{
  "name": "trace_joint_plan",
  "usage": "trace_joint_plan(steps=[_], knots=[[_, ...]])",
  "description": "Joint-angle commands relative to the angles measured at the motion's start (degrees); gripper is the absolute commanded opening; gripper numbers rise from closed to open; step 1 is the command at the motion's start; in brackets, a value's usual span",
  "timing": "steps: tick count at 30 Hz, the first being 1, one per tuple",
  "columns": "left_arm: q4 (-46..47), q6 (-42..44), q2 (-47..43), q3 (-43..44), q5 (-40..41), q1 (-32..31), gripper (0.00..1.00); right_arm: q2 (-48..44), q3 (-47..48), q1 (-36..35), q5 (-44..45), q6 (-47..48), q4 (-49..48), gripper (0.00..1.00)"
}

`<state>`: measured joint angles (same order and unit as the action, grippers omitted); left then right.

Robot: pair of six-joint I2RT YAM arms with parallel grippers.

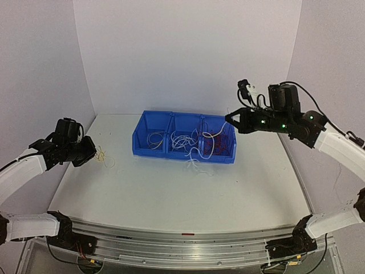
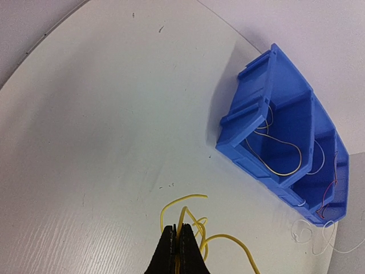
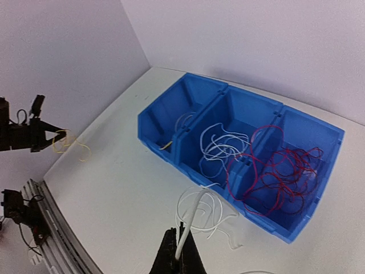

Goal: Untangle the cables

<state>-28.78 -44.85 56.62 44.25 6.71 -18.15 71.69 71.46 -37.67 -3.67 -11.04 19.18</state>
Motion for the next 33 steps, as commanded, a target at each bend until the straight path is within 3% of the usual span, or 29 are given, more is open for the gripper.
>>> trace_joint_plan(steps=[1,11,25,33], knots=[[2.80,2.20,-2.41,-1.39,-3.03,0.12,0.00,7.18,9.77,-0.12,-12.84,-1.76,-0.37,0.00],[3.94,2.90,-3.55,-4.92,-5.00,0.13,0.00,28.51,36.00,-0.12,-16.69,-1.54,-1.34,0.00],[2.71,5.24,-3.67,-5.32,-3.85,0.13,0.00,50.22,67.45,-0.15,-0.22,2.76,-1.86,0.00],[1.94,5.94,-2.91,-5.26,-3.45,0.13,0.00,55.20,74.04,-0.13,10.40,11.28,-7.86,0.00]])
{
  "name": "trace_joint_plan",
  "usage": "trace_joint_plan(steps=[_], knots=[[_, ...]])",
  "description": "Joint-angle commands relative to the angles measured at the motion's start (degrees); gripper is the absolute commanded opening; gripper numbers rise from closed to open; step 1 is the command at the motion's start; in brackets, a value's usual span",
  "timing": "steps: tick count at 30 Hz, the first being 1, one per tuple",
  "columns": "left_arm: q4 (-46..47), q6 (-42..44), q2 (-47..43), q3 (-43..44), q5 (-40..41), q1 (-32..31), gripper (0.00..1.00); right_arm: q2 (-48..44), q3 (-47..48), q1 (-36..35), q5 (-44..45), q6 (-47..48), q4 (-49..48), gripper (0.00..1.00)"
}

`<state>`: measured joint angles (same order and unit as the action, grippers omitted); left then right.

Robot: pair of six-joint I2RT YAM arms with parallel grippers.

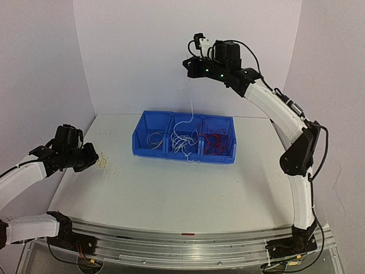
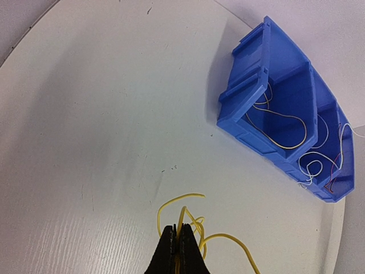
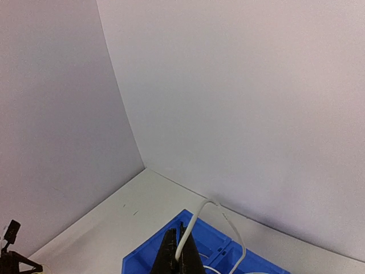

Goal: Untangle the cables

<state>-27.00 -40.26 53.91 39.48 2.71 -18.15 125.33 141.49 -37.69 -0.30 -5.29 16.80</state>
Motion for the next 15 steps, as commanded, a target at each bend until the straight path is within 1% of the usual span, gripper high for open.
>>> trace_joint_plan(steps=[1,6,8,11,13,15], knots=[[0.26,1.37,-0.07,-0.61,0.31,0.13,0.00,1.56,3.81,-0.11,7.54,6.81,-5.97,0.00],[1.88,1.89,0.70,-0.81,-1.71,0.09,0.00,1.71,-0.18,-0.13,7.36,6.97,-8.87,0.00],[2.15,2.32,1.27,-0.47,-2.05,0.13,0.00,1.51,-0.50,-0.10,5.16,5.09,-8.88,0.00],[2.23,2.69,2.27,0.12,-1.85,0.13,0.00,-1.56,-3.12,-0.14,-3.59,-0.35,-8.70,0.00],[2.47,2.83,2.50,0.15,-1.74,0.13,0.00,-6.26,-9.67,-0.10,-10.66,-3.72,-8.87,0.00],[2.48,2.92,2.49,0.13,-1.70,0.13,0.00,-11.78,-19.24,-0.10,-17.29,-6.84,-10.82,0.00]])
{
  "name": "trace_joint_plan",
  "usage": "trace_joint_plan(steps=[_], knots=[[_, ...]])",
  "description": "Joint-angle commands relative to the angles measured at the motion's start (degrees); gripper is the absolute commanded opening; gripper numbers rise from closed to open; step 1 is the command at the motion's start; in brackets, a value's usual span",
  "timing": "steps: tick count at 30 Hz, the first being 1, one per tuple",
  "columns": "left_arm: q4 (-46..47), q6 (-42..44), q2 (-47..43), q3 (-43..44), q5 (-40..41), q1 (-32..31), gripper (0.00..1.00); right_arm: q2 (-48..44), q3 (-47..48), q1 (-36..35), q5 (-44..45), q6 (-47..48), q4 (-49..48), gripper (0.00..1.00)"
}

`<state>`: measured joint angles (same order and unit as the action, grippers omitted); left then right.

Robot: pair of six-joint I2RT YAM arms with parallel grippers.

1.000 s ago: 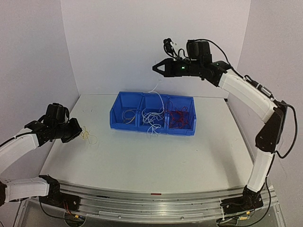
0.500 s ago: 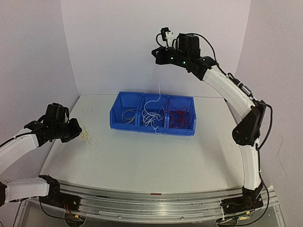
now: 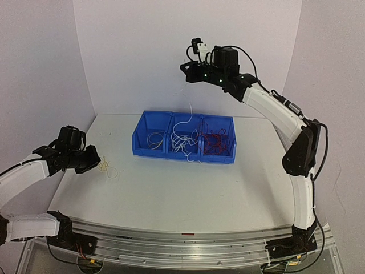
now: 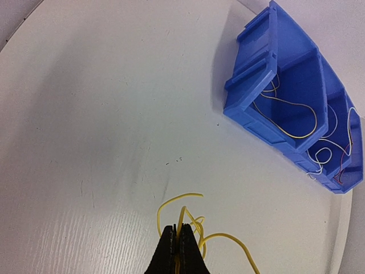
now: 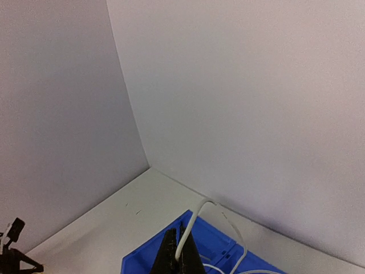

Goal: Untangle the cables

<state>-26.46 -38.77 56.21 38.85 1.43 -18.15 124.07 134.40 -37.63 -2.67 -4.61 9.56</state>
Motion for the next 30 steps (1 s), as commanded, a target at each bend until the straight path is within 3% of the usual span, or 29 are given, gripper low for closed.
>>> trace_joint_plan(steps=[1,7,12,17,20,26,30], knots=[[1.90,1.44,-0.01,0.66,-0.34,0.13,0.00,-13.27,-17.08,-0.22,-17.34,-9.02,-4.50,0.00],[0.25,1.08,-2.54,0.39,0.27,0.13,0.00,-28.75,-42.06,-1.80,-27.76,-12.19,-6.13,0.00],[-0.65,0.86,-3.78,0.37,0.63,0.10,0.00,-37.30,-50.32,-5.54,-31.37,-8.91,-6.19,0.00],[-0.44,0.95,-3.65,0.40,1.06,0.13,0.00,-40.01,-50.35,-7.37,-36.11,-9.55,-7.87,0.00],[-0.44,1.03,-3.36,0.41,1.38,0.09,0.00,-39.15,-47.92,-7.41,-33.23,-8.75,-8.07,0.00],[-0.35,0.97,-3.66,0.07,1.64,0.12,0.00,-32.54,-37.70,-7.43,-13.86,-4.39,-7.35,0.00],[-0.26,0.96,-3.95,-0.12,1.99,0.13,0.00,-27.04,-29.52,-7.43,-6.79,0.00,-7.41,0.00]])
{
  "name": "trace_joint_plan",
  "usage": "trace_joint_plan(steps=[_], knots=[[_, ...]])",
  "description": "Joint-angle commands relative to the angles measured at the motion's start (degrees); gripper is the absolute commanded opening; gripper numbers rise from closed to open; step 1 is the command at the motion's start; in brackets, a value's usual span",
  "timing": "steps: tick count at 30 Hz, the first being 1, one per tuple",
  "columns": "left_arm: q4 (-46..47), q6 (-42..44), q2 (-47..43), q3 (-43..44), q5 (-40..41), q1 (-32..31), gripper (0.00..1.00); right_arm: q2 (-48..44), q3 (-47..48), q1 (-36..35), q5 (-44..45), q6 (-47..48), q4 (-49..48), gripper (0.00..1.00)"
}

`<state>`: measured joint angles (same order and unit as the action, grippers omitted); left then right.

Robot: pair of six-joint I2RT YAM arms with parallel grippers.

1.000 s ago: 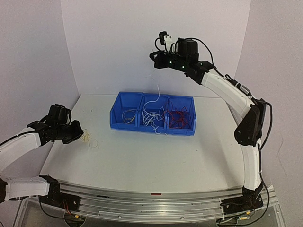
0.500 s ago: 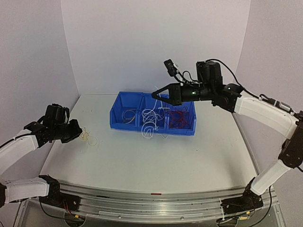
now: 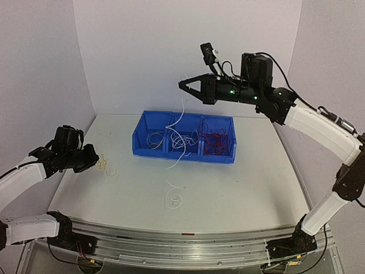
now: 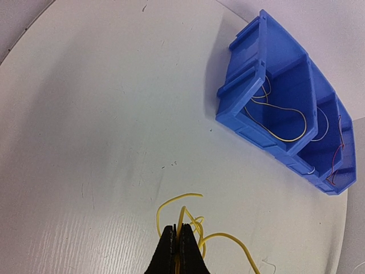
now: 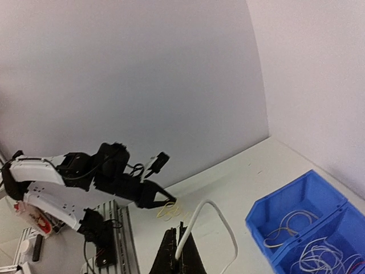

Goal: Untangle the cables

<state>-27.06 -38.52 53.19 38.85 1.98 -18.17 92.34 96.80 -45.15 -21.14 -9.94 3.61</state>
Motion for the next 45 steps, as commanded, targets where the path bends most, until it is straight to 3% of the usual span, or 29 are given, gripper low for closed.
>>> trace_joint_plan(steps=[1,13,23,27,31,36,45], knots=[[0.34,0.75,-0.91,-0.09,1.44,0.16,0.00,6.32,10.52,0.09,13.57,6.16,-1.40,0.00],[-0.67,0.29,-0.88,0.07,2.21,0.15,0.00,22.34,32.26,1.06,31.41,23.48,-0.88,0.00],[-1.44,0.23,0.42,0.48,3.01,0.16,0.00,35.34,50.66,5.19,35.52,26.80,-1.37,0.00],[-1.56,0.13,0.45,0.61,3.43,0.16,0.00,38.84,55.07,7.30,35.50,25.39,-5.98,0.00],[-1.43,-0.09,0.61,0.27,3.76,0.16,0.00,38.52,50.58,8.35,32.14,25.49,-9.55,0.00],[-1.68,-0.38,0.17,0.21,4.16,0.16,0.00,33.42,28.75,8.31,24.88,25.60,-9.61,0.00],[-1.76,-0.40,1.05,0.47,4.22,0.15,0.00,34.56,11.25,8.32,29.20,23.87,-9.72,0.00]])
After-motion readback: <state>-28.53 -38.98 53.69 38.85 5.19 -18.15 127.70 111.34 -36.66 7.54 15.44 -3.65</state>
